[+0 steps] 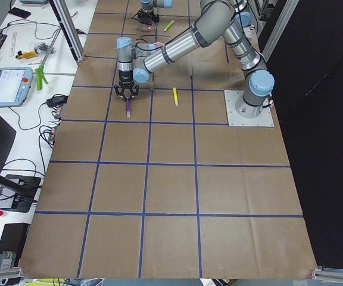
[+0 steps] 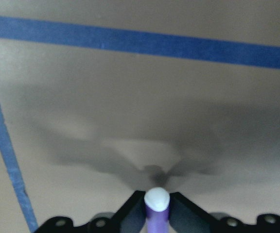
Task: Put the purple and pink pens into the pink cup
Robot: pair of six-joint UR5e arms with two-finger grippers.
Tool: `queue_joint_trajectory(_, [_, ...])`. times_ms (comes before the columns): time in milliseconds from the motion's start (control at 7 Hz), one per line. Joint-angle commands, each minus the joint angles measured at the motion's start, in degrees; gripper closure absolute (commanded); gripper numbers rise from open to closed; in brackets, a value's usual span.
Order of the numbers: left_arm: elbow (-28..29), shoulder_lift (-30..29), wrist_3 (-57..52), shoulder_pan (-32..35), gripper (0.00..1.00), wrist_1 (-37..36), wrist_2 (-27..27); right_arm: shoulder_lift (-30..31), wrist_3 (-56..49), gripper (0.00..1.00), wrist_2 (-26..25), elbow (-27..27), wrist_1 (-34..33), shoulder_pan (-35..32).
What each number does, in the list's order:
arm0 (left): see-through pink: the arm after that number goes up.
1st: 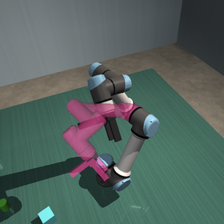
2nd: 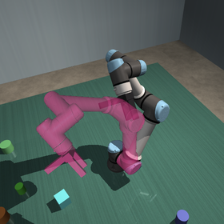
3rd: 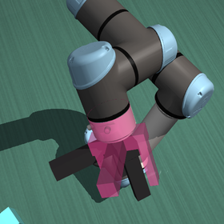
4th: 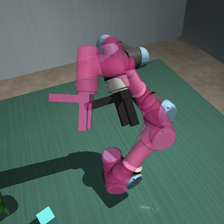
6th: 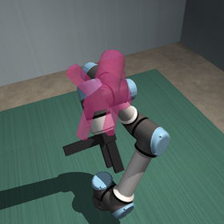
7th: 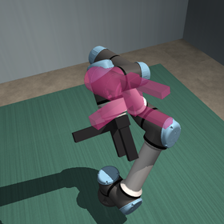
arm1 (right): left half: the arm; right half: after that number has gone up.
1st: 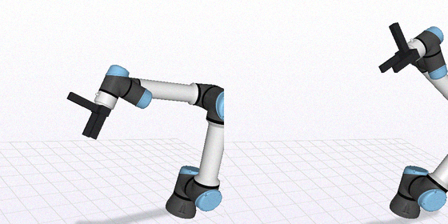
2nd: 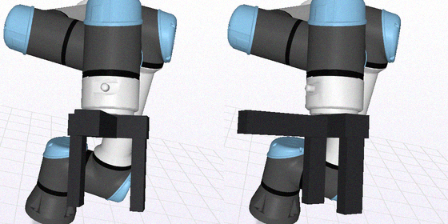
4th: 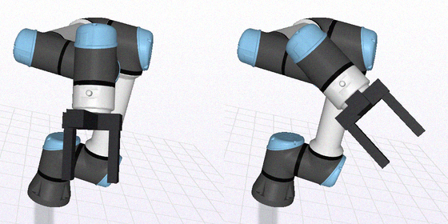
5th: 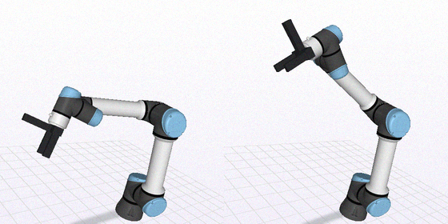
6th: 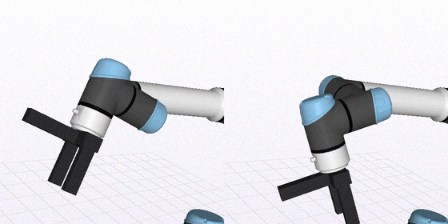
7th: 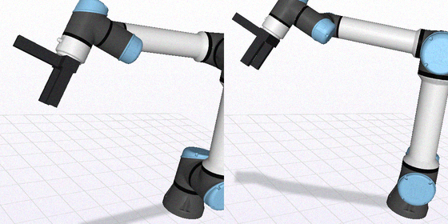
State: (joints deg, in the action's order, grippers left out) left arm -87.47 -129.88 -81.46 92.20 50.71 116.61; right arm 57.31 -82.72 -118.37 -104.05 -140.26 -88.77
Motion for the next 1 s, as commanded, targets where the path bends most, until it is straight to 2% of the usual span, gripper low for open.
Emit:
queue_joint_trajectory(0, [-1.1,2.9,0.6,0.6,1.0,0.0,-0.6,0.3,-0.8,0.09,0.3,0.0,0.0,0.0])
queue_joint_trajectory(143, [-1.9,5.7,4.9,1.6,1.0,0.4,-1.2,0.6,-0.8,0.19,0.2,0.0,0.1,0.0])
queue_joint_trajectory(286, [-2.5,8.5,8.2,2.8,1.0,0.6,-3.4,0.7,-0.8,0.24,0.2,-0.1,0.2,0.0])
queue_joint_trajectory(429, [-3.2,11.5,12.9,4.1,1.0,1.1,-8.5,0.8,-0.9,0.41,0.0,-0.2,0.6,0.0])
queue_joint_trajectory(571, [-3.1,13.3,18.7,4.5,1.0,4.4,-14.9,0.8,-0.9,0.59,-0.2,-0.4,0.6,0.0])
queue_joint_trajectory(714, [-3.1,15.7,27.0,4.7,1.0,8.1,-20.1,0.8,-0.9,0.72,-0.2,-0.4,0.6,0.0])
queue_joint_trajectory(857, [-2.5,18.6,33.4,4.7,1.0,10.7,-27.3,0.8,-0.9,0.73,-0.2,-0.4,0.6,0.0])
